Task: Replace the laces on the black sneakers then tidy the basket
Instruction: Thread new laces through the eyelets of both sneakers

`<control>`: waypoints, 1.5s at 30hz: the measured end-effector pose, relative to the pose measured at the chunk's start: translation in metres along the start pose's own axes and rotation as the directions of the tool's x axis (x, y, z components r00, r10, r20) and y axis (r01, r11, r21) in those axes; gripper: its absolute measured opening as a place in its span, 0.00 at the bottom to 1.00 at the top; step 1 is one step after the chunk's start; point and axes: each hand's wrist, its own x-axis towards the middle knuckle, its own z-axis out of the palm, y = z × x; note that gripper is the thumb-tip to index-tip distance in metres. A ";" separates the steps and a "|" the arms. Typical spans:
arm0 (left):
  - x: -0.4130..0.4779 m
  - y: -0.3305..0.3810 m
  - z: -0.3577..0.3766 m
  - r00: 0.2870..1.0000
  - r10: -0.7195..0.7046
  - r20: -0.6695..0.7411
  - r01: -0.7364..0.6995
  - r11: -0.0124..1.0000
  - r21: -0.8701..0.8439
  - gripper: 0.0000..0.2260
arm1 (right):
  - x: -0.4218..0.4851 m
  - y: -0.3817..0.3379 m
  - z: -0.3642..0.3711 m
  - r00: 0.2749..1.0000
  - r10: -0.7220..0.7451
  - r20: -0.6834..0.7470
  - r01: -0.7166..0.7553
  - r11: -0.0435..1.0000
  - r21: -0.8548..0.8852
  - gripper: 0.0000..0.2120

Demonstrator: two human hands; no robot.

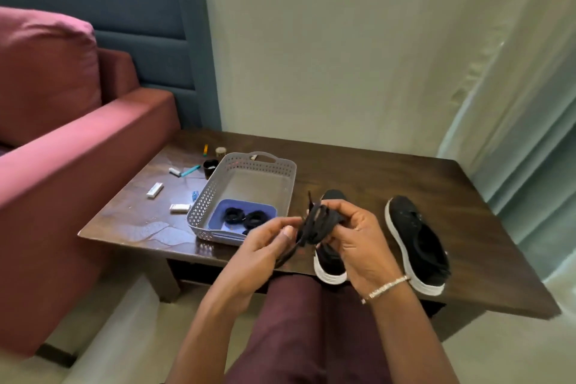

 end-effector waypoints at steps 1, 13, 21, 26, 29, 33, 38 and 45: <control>-0.008 0.002 0.009 0.998 -0.023 0.064 0.024 0.999 -0.024 0.12 | -0.009 -0.003 -0.006 1.000 0.016 -0.018 -0.016 0.999 0.028 0.14; -0.035 0.004 0.050 0.984 0.061 -0.170 -0.081 0.990 -0.117 0.06 | -0.069 -0.029 -0.063 0.961 -0.024 -0.275 -0.007 0.994 -0.113 0.13; -0.018 0.009 0.036 0.948 -0.066 -0.311 -0.090 0.882 -0.463 0.08 | -0.063 -0.017 -0.122 0.934 0.012 -0.358 -0.122 0.950 -0.288 0.16; 0.008 0.008 0.018 0.931 -0.075 -0.358 -0.059 0.936 -0.348 0.08 | -0.043 -0.008 -0.162 0.854 -0.088 -0.513 -0.258 0.785 -0.563 0.21; 0.030 0.014 0.006 0.926 -0.019 -0.378 -0.031 0.992 -0.126 0.08 | -0.022 -0.011 -0.186 0.874 -0.028 -0.486 -0.310 0.738 -0.600 0.20; 0.057 0.026 0.004 0.932 0.084 -0.353 -0.042 0.991 0.124 0.07 | 0.004 -0.015 -0.202 0.928 0.119 -0.353 -0.351 0.595 -0.723 0.18; 0.085 0.027 0.020 0.944 0.199 -0.265 -0.086 0.920 0.382 0.07 | 0.022 -0.014 -0.192 0.960 0.186 -0.210 -0.272 0.439 -0.856 0.18; 0.103 0.042 0.045 0.972 0.206 0.116 -0.236 0.837 0.493 0.04 | 0.025 -0.038 -0.133 0.999 -0.013 0.041 0.034 0.816 -0.577 0.20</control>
